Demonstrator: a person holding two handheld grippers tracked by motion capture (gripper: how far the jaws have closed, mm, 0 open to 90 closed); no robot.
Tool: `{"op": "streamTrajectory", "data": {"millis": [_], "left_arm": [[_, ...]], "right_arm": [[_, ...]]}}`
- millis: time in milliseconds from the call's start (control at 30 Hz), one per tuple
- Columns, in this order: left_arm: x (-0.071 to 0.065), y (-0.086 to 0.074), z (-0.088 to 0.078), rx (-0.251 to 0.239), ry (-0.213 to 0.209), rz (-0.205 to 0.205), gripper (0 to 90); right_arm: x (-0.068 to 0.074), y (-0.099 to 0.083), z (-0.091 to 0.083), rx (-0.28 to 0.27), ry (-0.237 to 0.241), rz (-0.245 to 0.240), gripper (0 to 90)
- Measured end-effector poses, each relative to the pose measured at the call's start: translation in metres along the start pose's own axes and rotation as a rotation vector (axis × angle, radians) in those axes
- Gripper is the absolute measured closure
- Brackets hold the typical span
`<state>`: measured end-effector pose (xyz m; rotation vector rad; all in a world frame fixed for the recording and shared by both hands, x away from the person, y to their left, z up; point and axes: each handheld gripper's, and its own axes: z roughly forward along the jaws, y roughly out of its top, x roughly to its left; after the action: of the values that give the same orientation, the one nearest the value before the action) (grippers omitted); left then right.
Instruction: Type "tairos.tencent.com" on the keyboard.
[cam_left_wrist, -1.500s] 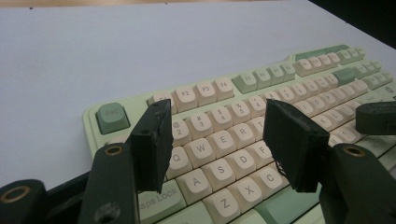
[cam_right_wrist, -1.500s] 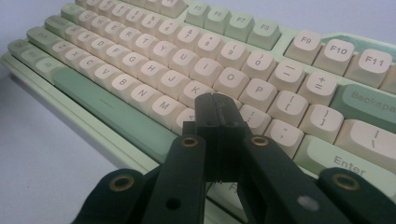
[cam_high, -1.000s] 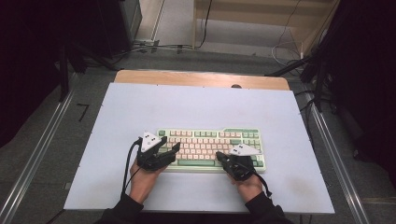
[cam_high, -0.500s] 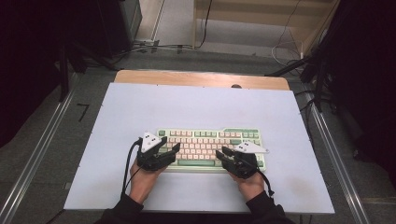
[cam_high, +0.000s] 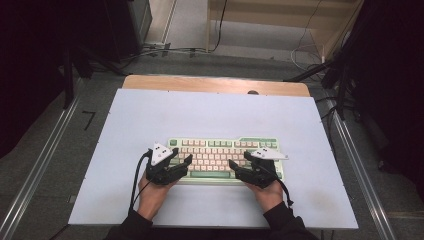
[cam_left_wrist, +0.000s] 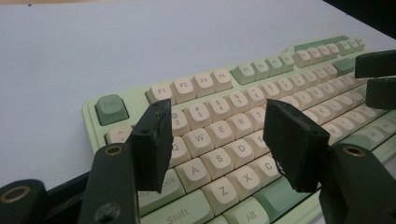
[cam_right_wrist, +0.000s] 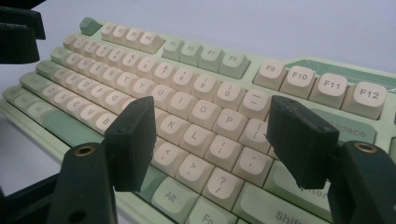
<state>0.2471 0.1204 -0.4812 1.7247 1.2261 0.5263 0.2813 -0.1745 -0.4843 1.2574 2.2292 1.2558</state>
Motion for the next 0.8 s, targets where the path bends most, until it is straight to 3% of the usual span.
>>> {"op": "streamTrajectory", "data": {"millis": [167,500,800], "left_arm": [[-0.002,-0.003,-0.002,0.011,-0.012,0.014,50.0],[-0.011,-0.005,0.002,0.045,-0.095,0.07,88.2],[-0.02,-0.007,0.015,0.102,-0.124,0.101,90.0]], "right_arm": [[0.002,0.003,0.003,0.0,0.007,-0.011,30.4],[0.005,0.005,0.007,0.002,0.01,-0.02,30.2],[0.005,0.005,0.007,0.006,0.007,-0.025,30.3]]}}
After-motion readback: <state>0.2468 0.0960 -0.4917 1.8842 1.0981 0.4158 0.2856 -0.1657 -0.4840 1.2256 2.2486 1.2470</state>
